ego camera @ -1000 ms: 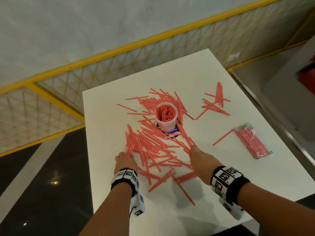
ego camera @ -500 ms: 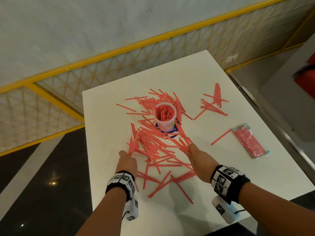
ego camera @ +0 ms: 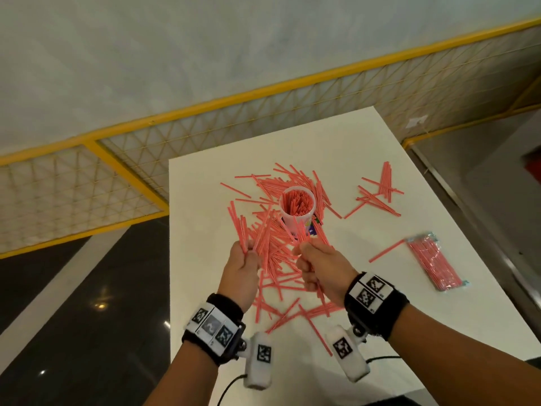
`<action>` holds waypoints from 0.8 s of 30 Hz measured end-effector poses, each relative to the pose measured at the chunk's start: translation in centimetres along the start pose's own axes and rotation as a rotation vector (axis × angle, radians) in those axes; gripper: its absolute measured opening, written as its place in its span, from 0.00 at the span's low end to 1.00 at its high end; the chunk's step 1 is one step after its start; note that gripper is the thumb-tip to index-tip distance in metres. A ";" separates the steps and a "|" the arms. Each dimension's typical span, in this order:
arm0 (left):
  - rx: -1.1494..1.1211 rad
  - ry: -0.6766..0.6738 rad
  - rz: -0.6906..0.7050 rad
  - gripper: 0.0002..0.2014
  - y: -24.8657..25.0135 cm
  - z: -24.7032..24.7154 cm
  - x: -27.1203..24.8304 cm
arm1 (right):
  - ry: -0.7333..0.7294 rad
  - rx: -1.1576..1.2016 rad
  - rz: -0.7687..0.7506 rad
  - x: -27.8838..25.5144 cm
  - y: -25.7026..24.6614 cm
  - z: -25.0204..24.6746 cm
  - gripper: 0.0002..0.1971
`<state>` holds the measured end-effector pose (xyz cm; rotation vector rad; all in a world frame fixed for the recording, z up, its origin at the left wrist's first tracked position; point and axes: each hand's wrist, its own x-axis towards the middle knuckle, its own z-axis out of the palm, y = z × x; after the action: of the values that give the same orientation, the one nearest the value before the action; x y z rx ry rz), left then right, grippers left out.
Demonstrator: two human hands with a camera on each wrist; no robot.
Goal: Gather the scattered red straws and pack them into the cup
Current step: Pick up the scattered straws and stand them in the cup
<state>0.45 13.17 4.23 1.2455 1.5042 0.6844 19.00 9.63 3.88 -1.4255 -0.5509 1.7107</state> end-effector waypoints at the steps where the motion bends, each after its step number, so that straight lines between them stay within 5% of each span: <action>1: -0.055 -0.023 -0.023 0.07 0.6 0.6 -0.4 | -0.016 0.031 -0.017 -0.2 -0.5 0.7 0.16; 5: -0.142 -0.143 -0.051 0.06 2.7 2.5 -2.0 | -0.047 0.047 -0.111 -1.2 -2.3 2.8 0.18; 13: 0.191 -0.187 0.201 0.13 4.0 3.1 -3.3 | -0.009 -0.054 -0.214 -1.3 -2.9 3.2 0.31; 19: 0.502 -0.281 0.304 0.25 6.2 2.8 -3.7 | 0.003 -0.199 -0.288 -1.0 -3.5 3.6 0.20; 22: 0.585 -0.301 0.238 0.18 6.7 2.6 -4.0 | 0.109 -0.299 -0.237 -0.3 -3.3 3.7 0.34; 24: 0.561 -0.286 0.204 0.11 6.9 2.5 -4.1 | 0.118 -0.327 -0.229 -0.2 -3.3 3.9 0.35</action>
<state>4.98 11.00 10.97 1.8533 1.3800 0.1909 16.32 11.96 7.51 -1.6082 -0.9229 1.3896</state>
